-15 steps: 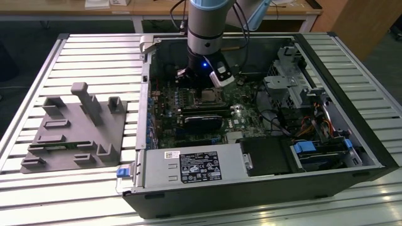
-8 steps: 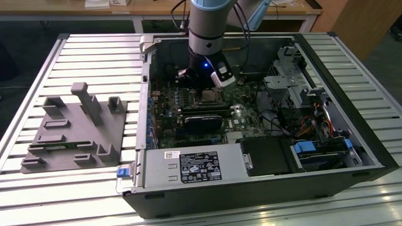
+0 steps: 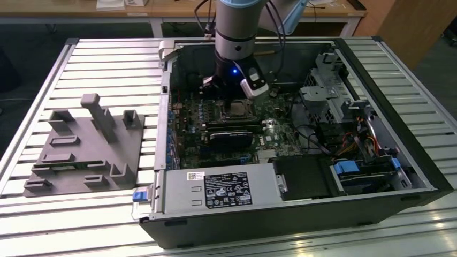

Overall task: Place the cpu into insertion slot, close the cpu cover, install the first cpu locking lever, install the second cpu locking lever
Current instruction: 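Close the cpu cover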

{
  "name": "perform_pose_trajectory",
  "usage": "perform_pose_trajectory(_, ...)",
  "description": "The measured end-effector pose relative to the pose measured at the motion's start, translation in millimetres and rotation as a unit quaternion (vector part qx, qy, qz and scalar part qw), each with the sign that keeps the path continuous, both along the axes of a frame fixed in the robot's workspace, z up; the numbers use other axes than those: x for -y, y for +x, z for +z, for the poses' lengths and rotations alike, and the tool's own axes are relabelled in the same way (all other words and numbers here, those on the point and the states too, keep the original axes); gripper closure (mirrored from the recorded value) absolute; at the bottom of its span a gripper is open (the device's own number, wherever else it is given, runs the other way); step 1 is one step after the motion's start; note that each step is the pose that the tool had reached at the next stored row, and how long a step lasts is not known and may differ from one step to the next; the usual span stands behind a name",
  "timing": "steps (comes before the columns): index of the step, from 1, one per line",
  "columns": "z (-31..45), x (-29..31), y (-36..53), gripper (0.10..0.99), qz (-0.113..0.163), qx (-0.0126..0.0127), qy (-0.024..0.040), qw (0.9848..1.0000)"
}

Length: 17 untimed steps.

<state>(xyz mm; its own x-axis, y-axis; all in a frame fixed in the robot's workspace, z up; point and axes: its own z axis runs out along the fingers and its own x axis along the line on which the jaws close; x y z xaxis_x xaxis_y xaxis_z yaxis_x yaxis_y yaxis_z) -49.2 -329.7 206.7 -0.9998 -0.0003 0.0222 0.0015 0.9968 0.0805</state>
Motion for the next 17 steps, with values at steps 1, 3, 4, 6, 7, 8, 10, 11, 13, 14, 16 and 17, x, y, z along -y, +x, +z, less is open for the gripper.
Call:
perform_pose_trajectory(1,2.0,0.0,0.0,0.98,0.0,0.0,0.0,1.0)
perform_pose_trajectory(3,5.7,0.0,0.0,0.98,0.0,0.0,0.0,1.0)
perform_pose_trajectory(4,6.2,0.0,0.0,0.98,0.0,0.0,0.0,1.0)
perform_pose_trajectory(6,6.2,0.0,-0.1,0.98,0.0,0.0011,0.0,1.0)
perform_pose_trajectory(7,6.3,0.1,-0.4,0.98,0.0,0.0048,0.0,1.0)
perform_pose_trajectory(8,6.2,0.0,-0.4,0.98,0.0,0.0085,0.0001,1.0)
perform_pose_trajectory(10,6.0,0.0,-0.4,0.98,-0.001,0.015,0.0002,0.9999)
perform_pose_trajectory(11,5.9,0.0,-0.4,0.98,-0.001,0.018,0.0002,0.9998)
perform_pose_trajectory(13,5.7,0.0,-0.4,0.98,-0.004,0.022,0.0002,0.9998)
perform_pose_trajectory(14,5.7,0.0,-0.4,0.98,-0.007,0.0231,0.0001,0.9997)
perform_pose_trajectory(16,5.7,0.0,-0.4,0.98,-0.017,0.0242,-0.0002,0.9996)
perform_pose_trajectory(17,5.6,0.0,-0.4,0.98,-0.022,0.0243,-0.0004,0.9995)
